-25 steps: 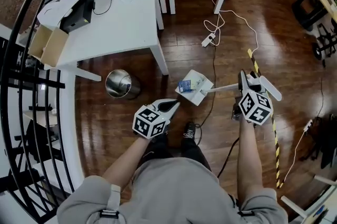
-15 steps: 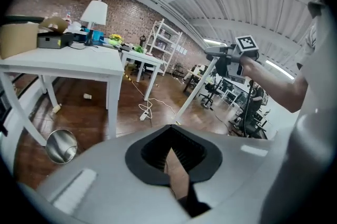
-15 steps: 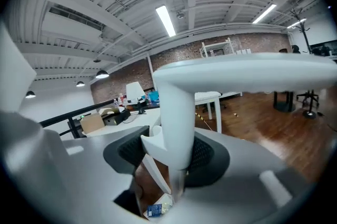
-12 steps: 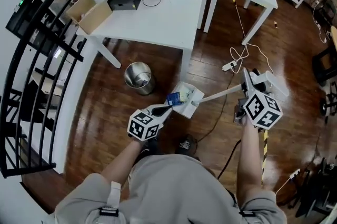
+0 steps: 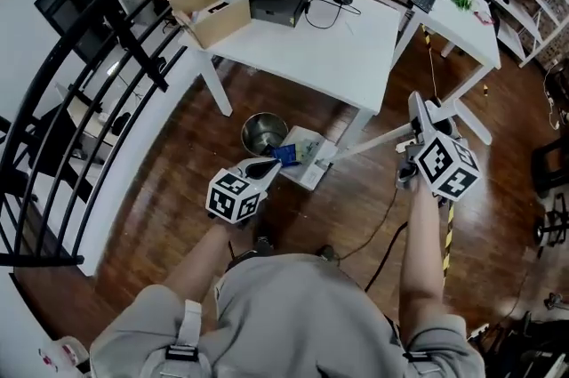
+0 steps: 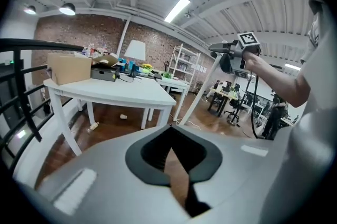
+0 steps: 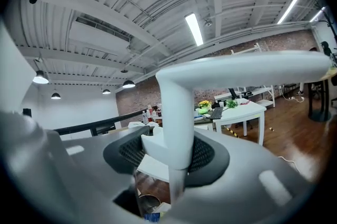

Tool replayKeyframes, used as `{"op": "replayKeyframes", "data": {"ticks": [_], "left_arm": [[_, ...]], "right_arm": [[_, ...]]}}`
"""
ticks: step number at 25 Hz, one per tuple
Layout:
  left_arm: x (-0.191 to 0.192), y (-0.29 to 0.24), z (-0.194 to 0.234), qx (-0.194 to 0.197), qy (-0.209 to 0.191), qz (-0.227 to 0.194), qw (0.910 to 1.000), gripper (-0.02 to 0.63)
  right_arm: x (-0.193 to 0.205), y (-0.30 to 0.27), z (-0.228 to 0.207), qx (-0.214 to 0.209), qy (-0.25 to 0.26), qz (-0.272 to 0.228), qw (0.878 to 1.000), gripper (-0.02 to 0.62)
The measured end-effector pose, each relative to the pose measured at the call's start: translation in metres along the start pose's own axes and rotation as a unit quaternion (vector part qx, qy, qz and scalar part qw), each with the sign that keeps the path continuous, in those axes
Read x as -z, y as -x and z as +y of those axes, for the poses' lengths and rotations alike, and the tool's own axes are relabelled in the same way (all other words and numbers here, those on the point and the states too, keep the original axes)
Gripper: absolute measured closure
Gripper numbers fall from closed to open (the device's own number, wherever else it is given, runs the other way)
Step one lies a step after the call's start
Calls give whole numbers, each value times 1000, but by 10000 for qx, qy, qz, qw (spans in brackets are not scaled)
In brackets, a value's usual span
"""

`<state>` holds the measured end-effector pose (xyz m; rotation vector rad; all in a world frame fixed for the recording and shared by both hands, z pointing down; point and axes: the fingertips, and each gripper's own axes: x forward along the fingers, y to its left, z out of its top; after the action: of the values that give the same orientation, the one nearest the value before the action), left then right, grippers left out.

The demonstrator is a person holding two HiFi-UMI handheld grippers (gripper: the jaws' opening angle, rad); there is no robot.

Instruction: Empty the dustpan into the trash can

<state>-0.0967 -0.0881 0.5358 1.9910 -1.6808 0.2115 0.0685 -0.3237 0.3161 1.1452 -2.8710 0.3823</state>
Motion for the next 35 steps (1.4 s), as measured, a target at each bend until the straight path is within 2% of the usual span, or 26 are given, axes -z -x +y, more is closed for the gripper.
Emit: {"op": "replayKeyframes", "data": {"ticks": [6, 11, 17, 27, 30, 35], "left_arm": [[-29, 30, 66, -190, -91, -277, 9994, 601], [-56, 47, 103, -261, -187, -491, 9983, 601], [-61, 60, 140, -541, 105, -652, 9964, 601], [-59, 31, 179, -853, 241, -323, 9955, 601], [-70, 7, 181, -694, 148, -276, 9971, 601], [-103, -50, 178, -31, -223, -218, 9995, 597]], "right_arm": [[5, -64, 67, -35, 130, -22, 9999, 408], [8, -101, 116, 6, 296, -62, 9995, 408], [21, -137, 149, 12, 583, 51, 9983, 408], [19, -216, 165, -124, 948, -87, 9954, 408], [17, -240, 167, -151, 935, -99, 9955, 408], [18, -277, 180, -212, 910, 58, 9956, 408]]}}
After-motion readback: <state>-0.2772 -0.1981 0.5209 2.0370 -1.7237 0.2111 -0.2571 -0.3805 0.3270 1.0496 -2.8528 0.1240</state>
